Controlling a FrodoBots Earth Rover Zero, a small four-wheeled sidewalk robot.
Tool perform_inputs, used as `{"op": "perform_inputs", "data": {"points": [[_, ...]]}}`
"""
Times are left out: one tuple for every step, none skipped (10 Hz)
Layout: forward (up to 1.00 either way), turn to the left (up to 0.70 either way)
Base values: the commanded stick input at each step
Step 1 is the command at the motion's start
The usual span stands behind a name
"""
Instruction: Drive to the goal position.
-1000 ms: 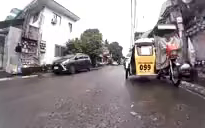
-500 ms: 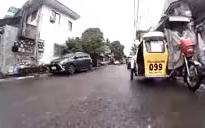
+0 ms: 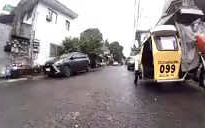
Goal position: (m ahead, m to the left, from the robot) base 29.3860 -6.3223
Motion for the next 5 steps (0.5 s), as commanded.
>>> {"op": "perform_inputs", "data": {"points": [[1.0, 0.0], [1.0, 0.0], [1.0, 0.0], [1.0, 0.0], [1.0, 0.0]]}}
